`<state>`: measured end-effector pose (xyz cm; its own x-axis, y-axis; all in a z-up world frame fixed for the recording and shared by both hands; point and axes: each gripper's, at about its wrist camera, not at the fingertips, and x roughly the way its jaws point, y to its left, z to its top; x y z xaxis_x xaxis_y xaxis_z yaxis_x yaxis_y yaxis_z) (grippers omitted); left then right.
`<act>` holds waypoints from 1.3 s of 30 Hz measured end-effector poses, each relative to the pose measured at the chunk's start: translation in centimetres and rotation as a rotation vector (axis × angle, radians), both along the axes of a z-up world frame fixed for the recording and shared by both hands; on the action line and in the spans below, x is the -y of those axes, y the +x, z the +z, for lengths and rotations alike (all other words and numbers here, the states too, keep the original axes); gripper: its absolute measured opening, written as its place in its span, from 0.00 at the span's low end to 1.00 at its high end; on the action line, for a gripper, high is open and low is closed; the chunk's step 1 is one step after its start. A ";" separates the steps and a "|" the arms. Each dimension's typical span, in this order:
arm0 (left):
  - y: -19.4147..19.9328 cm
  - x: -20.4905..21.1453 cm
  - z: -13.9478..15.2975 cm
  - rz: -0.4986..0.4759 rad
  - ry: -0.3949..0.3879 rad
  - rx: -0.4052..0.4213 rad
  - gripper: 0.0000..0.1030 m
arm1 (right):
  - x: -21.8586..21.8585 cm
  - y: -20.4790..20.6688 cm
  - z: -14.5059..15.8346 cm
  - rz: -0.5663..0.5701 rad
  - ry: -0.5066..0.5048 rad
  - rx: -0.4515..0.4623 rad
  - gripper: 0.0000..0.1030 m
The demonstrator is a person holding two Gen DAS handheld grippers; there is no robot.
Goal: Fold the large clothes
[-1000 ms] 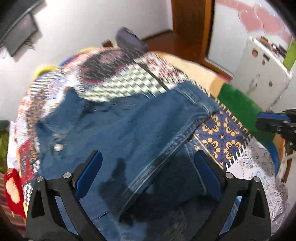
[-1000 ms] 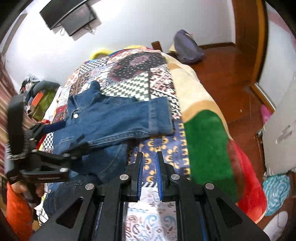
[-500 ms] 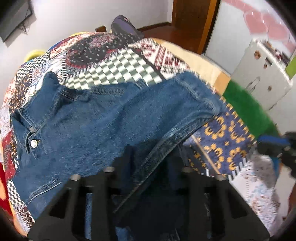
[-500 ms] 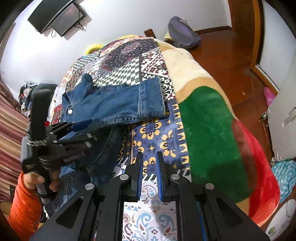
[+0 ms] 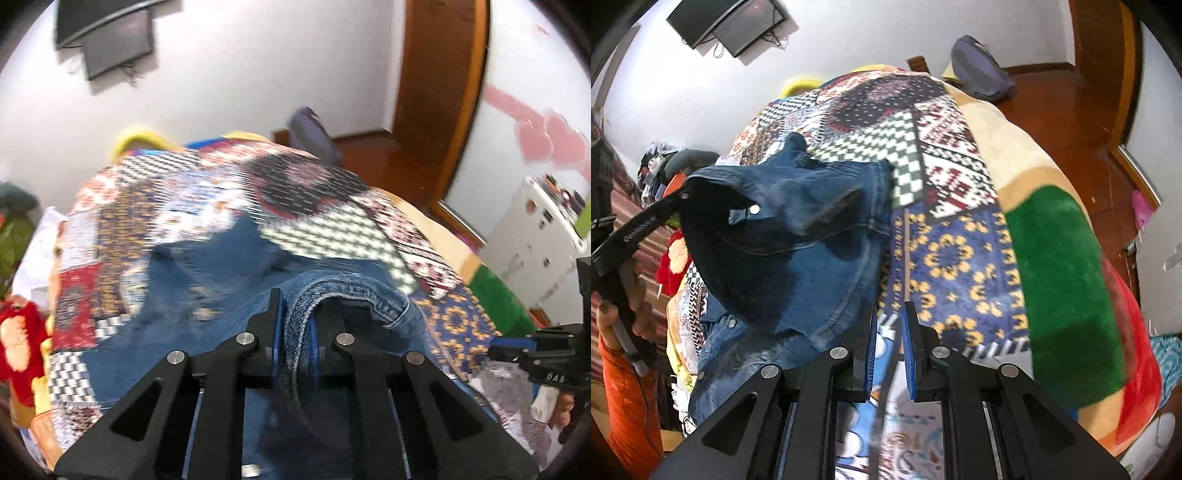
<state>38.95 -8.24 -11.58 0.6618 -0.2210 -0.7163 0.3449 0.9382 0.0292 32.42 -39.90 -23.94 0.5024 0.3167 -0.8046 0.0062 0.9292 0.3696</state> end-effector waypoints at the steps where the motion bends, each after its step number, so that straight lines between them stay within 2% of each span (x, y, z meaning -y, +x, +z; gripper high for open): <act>1: -0.3 -1.6 0.3 0.028 0.006 0.025 0.09 | -0.4 0.2 0.2 0.003 -0.004 0.004 0.09; 5: -1.1 -6.3 -0.7 0.091 -0.021 0.018 0.09 | -2.6 1.1 0.8 0.024 -0.021 0.014 0.09; 9: -1.7 -10.9 -4.8 0.160 -0.053 -0.081 0.09 | -5.2 2.2 0.1 0.063 -0.039 -0.001 0.09; 12: -2.7 -14.0 -8.4 0.210 -0.088 -0.157 0.12 | -7.3 3.2 -1.4 0.114 -0.060 -0.058 0.09; 16: -4.6 -16.6 -11.8 0.253 -0.133 -0.221 0.30 | -9.1 3.5 -3.3 0.155 -0.159 -0.100 0.09; 18: -5.5 -17.6 -13.7 0.281 -0.136 -0.257 0.33 | -9.5 3.5 -3.9 0.162 -0.191 -0.106 0.09; 20: -6.1 -18.5 -15.2 0.308 -0.145 -0.283 0.46 | -9.3 3.4 -4.2 0.155 -0.188 -0.110 0.09; 24: -7.7 -20.6 -16.5 0.379 -0.241 -0.286 0.55 | -8.8 3.3 -4.5 0.134 -0.154 -0.120 0.09; 28: -9.1 -22.0 -17.4 0.440 -0.255 -0.307 0.55 | -8.8 3.2 -4.7 0.130 -0.152 -0.114 0.09; 29: -9.3 -22.3 -17.6 0.453 -0.249 -0.321 0.54 | -8.8 3.2 -4.8 0.128 -0.153 -0.112 0.09; 31: -9.7 -22.8 -18.8 0.500 -0.141 -0.355 0.54 | -8.9 3.2 -4.9 0.126 -0.158 -0.110 0.09; 32: -10.0 -23.0 -19.0 0.497 -0.136 -0.358 0.54 | -9.0 3.2 -4.9 0.125 -0.160 -0.110 0.09; 35: -11.2 -24.2 -18.4 0.504 -0.179 -0.359 0.54 | -9.0 3.3 -4.9 0.127 -0.161 -0.109 0.09; 39: -12.1 -25.1 -15.7 0.510 -0.201 -0.298 0.54 | -8.9 3.4 -5.0 0.124 -0.152 -0.110 0.09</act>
<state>26.90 16.91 -27.26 0.4980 -0.0791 -0.8636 -0.1819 0.9641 -0.1933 35.77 -31.05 -28.89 0.3737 0.2419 -0.8955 -0.0792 0.9702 0.2290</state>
